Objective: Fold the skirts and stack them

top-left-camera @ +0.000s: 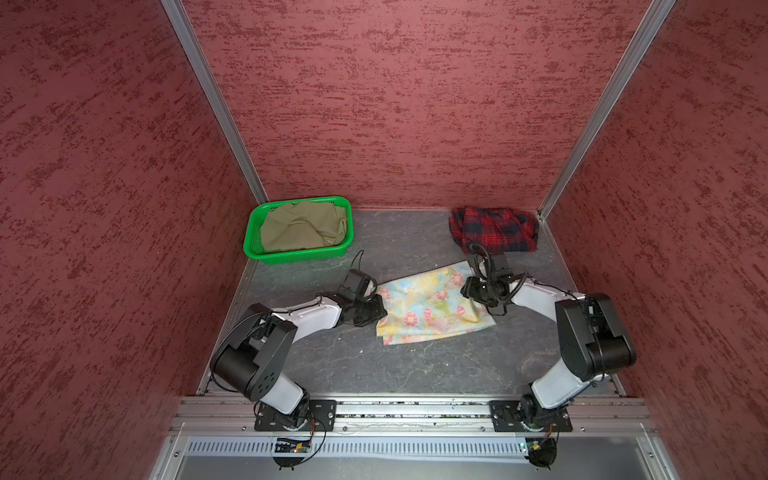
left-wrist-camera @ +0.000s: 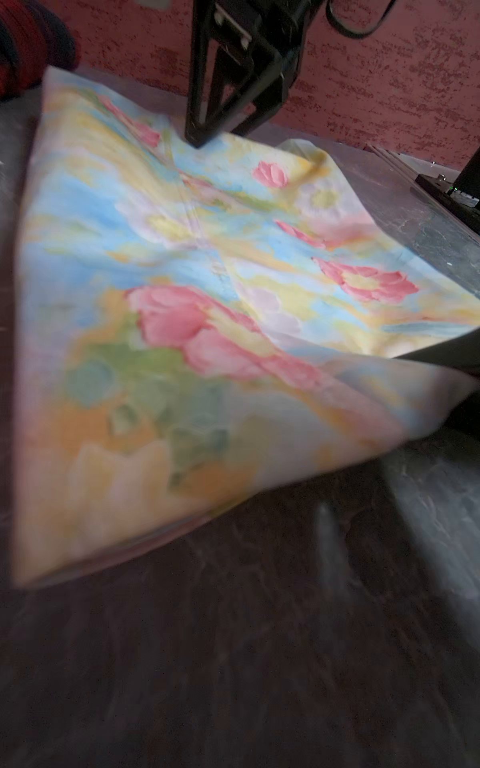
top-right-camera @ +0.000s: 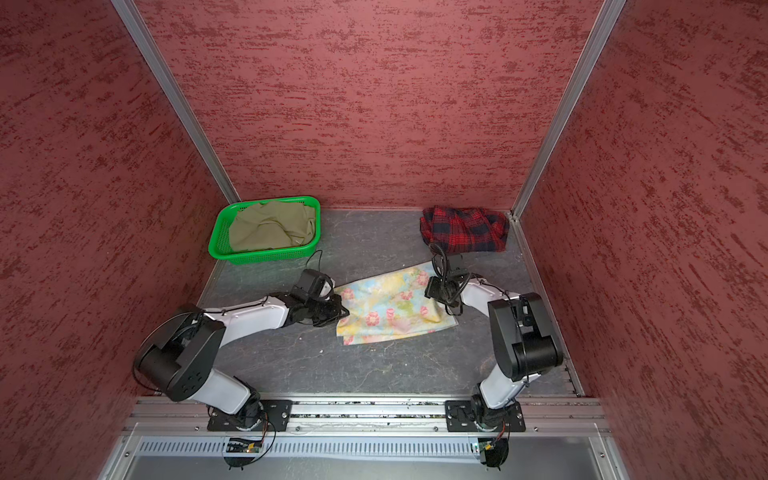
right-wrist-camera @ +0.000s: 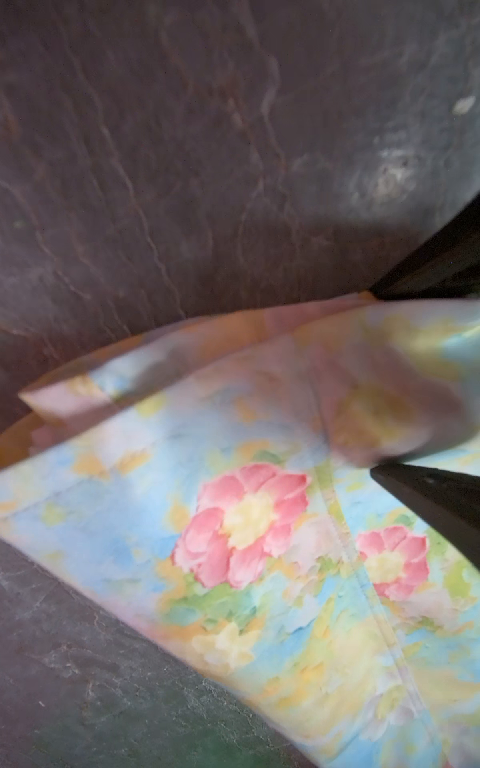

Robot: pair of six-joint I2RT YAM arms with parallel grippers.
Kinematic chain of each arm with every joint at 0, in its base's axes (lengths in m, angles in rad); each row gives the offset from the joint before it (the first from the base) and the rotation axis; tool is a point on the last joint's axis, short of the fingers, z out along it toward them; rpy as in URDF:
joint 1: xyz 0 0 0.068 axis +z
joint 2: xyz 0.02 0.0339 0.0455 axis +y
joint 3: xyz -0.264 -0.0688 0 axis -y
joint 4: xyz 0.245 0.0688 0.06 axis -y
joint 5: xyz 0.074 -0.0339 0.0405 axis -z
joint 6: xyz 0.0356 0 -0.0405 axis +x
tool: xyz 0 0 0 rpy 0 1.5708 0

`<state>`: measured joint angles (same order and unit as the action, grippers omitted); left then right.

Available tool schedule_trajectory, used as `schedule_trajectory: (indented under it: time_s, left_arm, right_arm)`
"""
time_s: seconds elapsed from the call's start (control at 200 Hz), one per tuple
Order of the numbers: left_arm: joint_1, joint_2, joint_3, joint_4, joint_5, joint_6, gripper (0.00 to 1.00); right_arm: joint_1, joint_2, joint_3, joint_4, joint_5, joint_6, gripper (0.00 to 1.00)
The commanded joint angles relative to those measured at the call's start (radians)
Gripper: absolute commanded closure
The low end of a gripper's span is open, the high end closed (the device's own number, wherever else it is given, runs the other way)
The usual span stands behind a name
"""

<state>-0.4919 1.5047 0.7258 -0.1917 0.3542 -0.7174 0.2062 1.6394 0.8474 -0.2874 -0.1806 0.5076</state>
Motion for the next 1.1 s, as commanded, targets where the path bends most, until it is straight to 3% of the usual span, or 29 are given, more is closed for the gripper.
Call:
schedule_trajectory:
  time_s: [0.0, 0.301, 0.556, 1.092]
  left_arm:
    - [0.031, -0.062, 0.065, -0.136, -0.026, 0.106, 1.0]
    - [0.081, -0.072, 0.105, -0.27, -0.012, 0.184, 1.0]
    - [0.115, -0.058, 0.048, -0.259, 0.019, 0.194, 1.0]
    - [0.177, 0.023, -0.013, -0.166, 0.058, 0.234, 1.0]
  right_arm:
    - [0.009, -0.026, -0.025, -0.059, -0.007, 0.011, 0.34]
    - [0.008, -0.1, -0.032, -0.049, 0.053, -0.003, 0.26]
    - [-0.004, -0.018, -0.05, 0.036, -0.029, -0.012, 0.27]
    - [0.01, 0.215, 0.069, 0.026, -0.1, -0.128, 0.46]
